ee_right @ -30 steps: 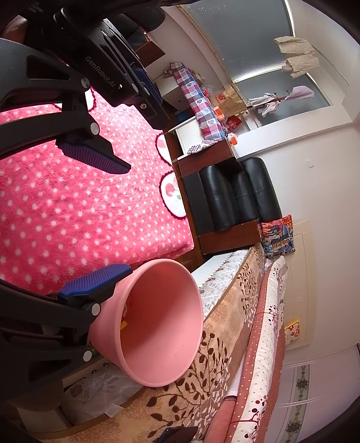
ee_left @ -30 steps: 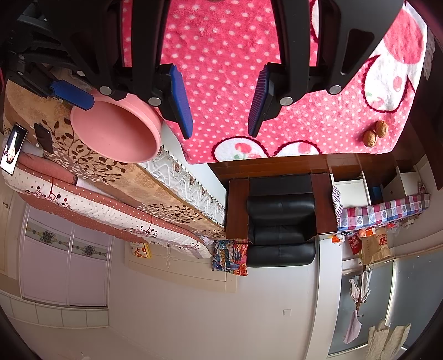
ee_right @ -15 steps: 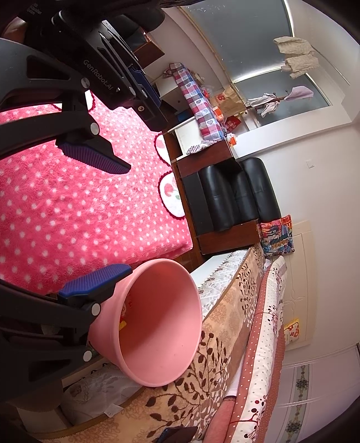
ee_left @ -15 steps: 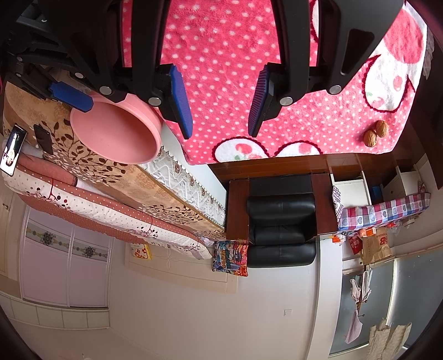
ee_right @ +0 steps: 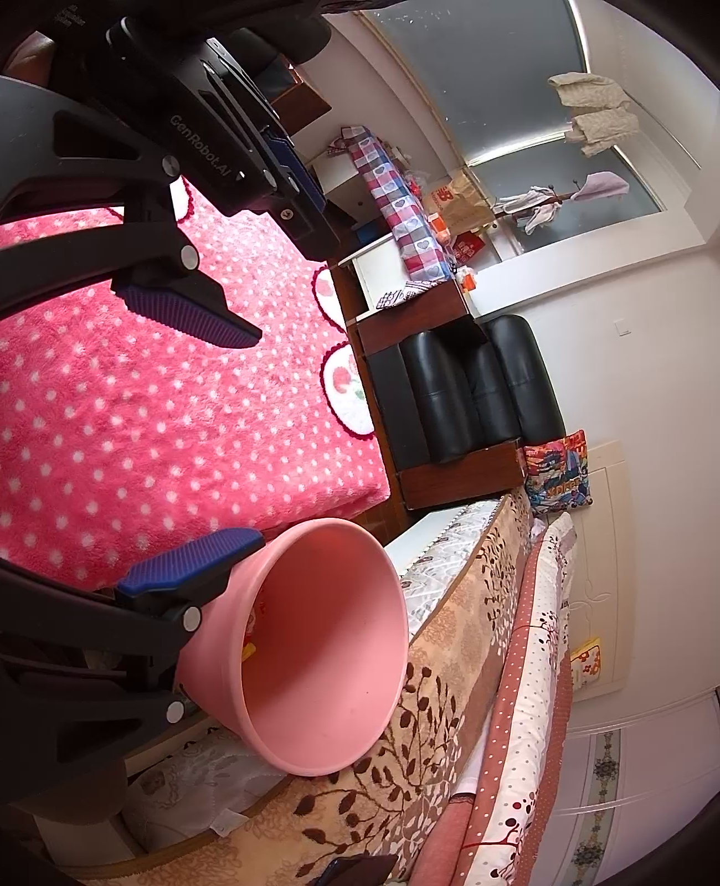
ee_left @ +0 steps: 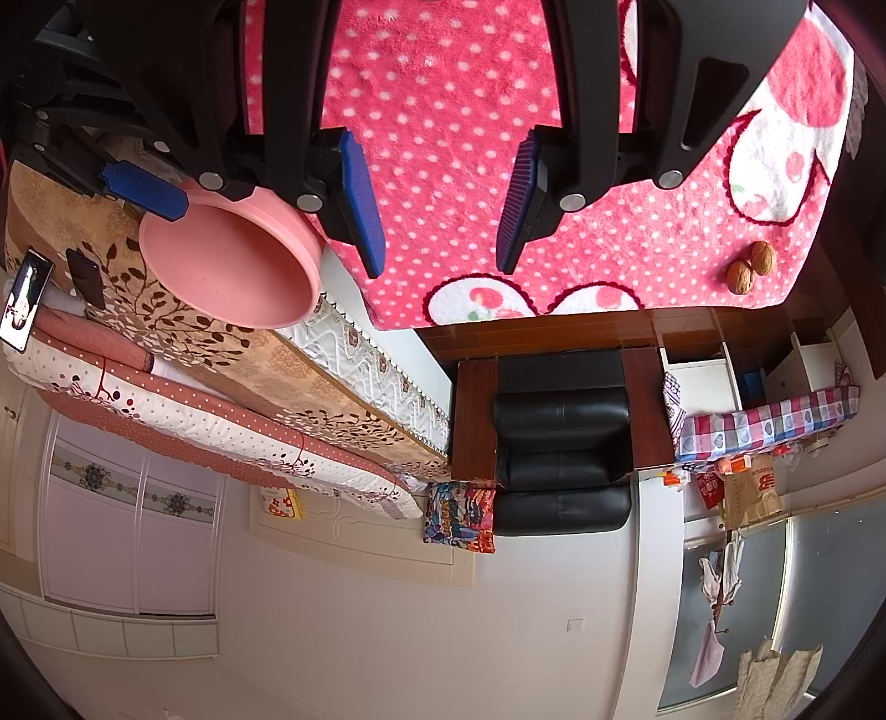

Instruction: Collect trash

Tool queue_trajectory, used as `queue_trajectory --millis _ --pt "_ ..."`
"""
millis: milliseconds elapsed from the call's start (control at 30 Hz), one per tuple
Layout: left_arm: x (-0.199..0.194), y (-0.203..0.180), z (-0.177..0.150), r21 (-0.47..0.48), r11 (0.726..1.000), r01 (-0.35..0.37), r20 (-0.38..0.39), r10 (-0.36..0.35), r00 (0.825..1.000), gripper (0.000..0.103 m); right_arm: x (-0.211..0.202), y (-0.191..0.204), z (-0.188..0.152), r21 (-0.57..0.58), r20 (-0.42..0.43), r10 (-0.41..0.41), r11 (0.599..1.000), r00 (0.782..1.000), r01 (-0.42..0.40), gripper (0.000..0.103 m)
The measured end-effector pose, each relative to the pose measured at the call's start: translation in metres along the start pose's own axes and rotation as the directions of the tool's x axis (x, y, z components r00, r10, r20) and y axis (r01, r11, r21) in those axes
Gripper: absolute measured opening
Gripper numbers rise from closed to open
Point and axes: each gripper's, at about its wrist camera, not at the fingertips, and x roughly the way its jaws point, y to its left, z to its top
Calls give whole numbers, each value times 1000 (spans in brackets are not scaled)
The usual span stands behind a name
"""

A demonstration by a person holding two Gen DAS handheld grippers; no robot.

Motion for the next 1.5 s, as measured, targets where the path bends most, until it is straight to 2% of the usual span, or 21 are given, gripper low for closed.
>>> queue_trajectory --millis 1500 --pt "3 7 -7 -10 1000 -7 -12 7 1000 42 9 7 -1 -9 -25 4 1000 1000 -4 67"
